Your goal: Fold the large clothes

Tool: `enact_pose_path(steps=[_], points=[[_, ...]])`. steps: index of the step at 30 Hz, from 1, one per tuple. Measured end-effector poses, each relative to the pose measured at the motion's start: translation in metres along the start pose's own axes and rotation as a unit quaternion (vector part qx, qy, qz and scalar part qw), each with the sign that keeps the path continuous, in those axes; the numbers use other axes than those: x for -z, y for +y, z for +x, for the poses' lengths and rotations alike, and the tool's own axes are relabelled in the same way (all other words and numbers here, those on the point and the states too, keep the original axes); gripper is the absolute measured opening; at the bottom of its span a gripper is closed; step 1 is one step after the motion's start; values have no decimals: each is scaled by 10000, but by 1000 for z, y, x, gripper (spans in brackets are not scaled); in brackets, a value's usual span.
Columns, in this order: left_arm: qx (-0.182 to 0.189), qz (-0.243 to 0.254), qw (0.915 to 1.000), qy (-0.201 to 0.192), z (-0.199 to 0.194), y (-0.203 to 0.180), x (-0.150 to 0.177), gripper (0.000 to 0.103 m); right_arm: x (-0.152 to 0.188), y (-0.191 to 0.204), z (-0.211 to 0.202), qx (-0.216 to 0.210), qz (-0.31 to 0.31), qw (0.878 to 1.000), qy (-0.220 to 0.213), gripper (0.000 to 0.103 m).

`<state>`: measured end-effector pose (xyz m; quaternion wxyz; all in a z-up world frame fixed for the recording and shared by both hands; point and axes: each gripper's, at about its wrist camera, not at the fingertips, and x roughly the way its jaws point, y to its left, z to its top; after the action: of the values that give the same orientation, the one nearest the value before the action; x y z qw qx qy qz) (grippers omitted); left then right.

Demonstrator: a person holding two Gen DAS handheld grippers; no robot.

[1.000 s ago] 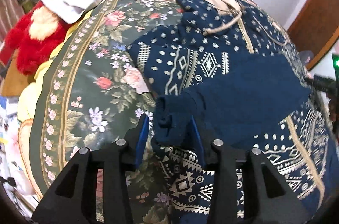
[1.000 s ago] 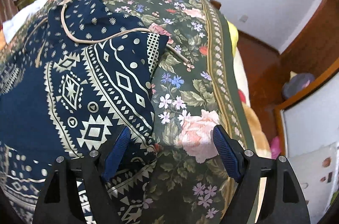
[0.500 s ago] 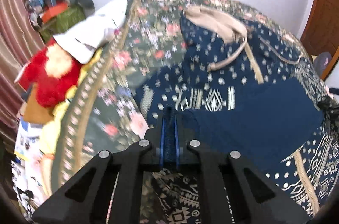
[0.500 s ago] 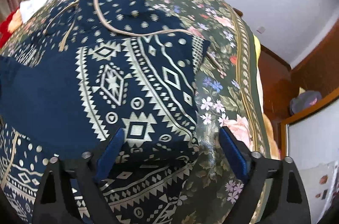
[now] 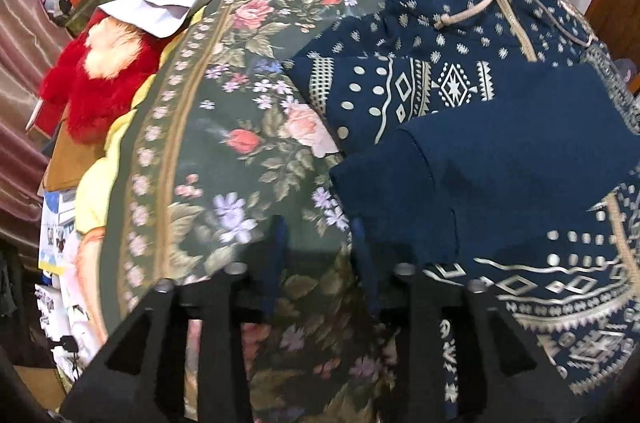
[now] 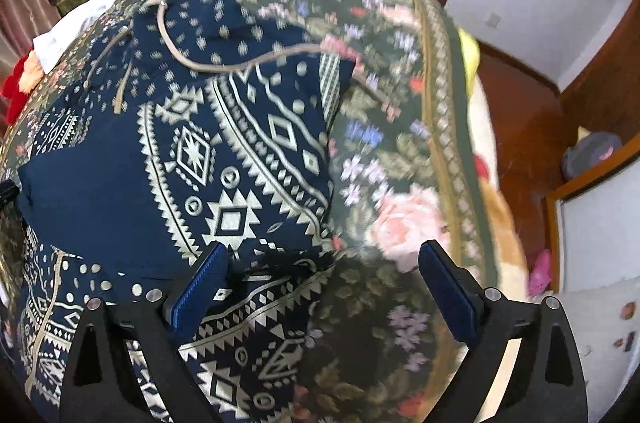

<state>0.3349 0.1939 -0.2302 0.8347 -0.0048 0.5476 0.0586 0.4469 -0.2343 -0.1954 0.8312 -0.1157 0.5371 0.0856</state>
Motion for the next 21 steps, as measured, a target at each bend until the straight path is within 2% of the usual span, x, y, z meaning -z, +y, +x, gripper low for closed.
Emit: enact_pose_path(steps=[3, 5, 7, 11, 12, 15, 18, 21], points=[[171, 0, 9997, -149, -21, 3, -12, 42, -12, 6, -27, 4, -192, 9993, -328, 96], [169, 26, 9994, -312, -35, 2, -26, 46, -27, 11, -42, -85, -256, 9982, -539, 96], [130, 75, 9985, -533, -48, 0, -43, 57, -42, 19, -56, -187, -305, 9965, -749, 96], [48, 121, 9955, -936, -64, -5, -86, 64, -79, 38, -67, -357, -400, 9933, -1025, 96], [98, 100, 9949, -999, -66, -7, -100, 68, -84, 42, -68, -386, -415, 9928, -1056, 96], [256, 45, 9936, -1100, -64, -10, -129, 75, -113, 58, -59, -465, -445, 9921, -1080, 96], [373, 71, 9929, -1126, -50, -17, -156, 75, -139, 68, -40, -553, -403, 9927, -991, 96], [440, 62, 9941, -991, -22, -23, -182, 75, -170, 79, -8, -628, -291, 9940, -848, 96]])
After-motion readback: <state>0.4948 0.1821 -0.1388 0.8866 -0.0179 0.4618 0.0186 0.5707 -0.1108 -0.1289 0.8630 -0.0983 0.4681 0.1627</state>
